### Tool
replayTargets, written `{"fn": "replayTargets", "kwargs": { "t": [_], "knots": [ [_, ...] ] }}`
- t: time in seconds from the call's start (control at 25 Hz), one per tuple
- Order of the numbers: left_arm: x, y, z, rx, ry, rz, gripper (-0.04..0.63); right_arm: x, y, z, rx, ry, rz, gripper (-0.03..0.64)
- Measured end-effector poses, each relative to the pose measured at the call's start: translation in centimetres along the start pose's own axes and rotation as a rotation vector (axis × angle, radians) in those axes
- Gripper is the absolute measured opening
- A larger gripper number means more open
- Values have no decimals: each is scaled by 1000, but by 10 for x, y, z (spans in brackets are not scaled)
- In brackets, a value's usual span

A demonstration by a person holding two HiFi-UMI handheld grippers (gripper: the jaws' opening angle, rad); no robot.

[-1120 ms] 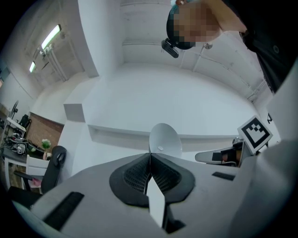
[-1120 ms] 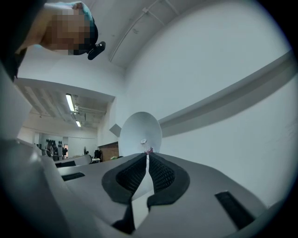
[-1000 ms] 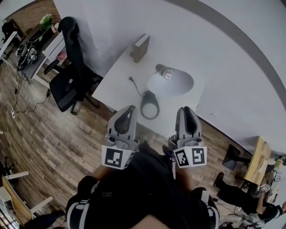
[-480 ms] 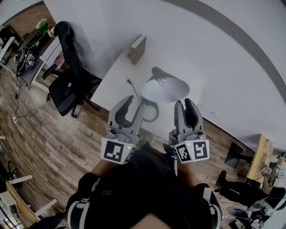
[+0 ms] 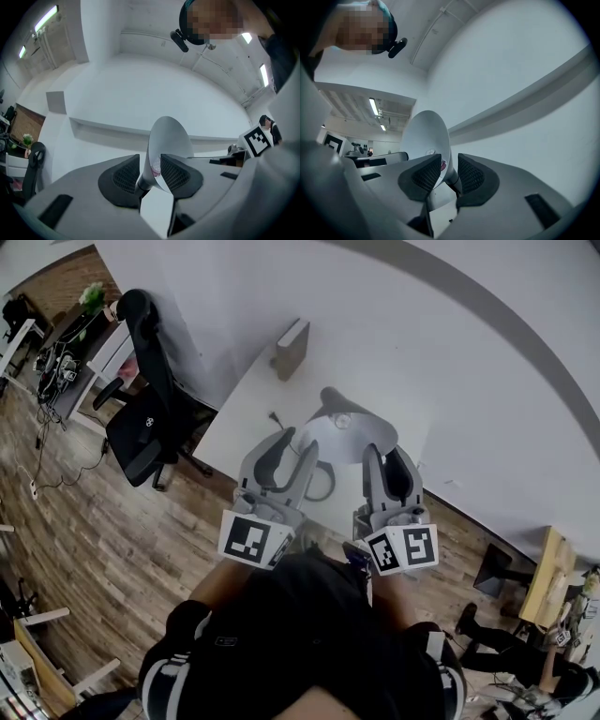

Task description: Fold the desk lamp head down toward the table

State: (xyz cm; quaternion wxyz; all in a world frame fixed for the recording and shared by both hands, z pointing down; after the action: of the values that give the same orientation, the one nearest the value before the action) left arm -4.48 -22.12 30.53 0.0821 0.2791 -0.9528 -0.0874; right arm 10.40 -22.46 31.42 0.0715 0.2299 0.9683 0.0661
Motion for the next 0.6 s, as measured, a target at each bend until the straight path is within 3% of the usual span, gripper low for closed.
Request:
{"fn": "replayTargets", "kwargs": {
  "t": [0.16, 0.24, 0.6],
  "knots": [
    [0, -4, -5, 24, -16, 15, 130, -2, -1, -2, 2, -1, 11, 69],
    [0, -7, -3, 20, -4, 23, 99, -1, -1, -2, -3, 0, 18, 63],
    [-3, -4, -6, 13, 14, 24, 72, 3, 2, -4, 2, 6, 37, 40]
  ]
}}
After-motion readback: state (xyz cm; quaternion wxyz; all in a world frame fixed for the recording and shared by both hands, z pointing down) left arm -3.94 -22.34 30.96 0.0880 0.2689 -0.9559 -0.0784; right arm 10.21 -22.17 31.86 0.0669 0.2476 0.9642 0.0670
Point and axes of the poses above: the fingertips, and each gripper's own axes: y backward along the fingers, x to its left, z out of its top, the point moved 3 cm from there along y, backward along the fingers, and after that the axes turned 2 degrees about y, right-handed, at the moved point
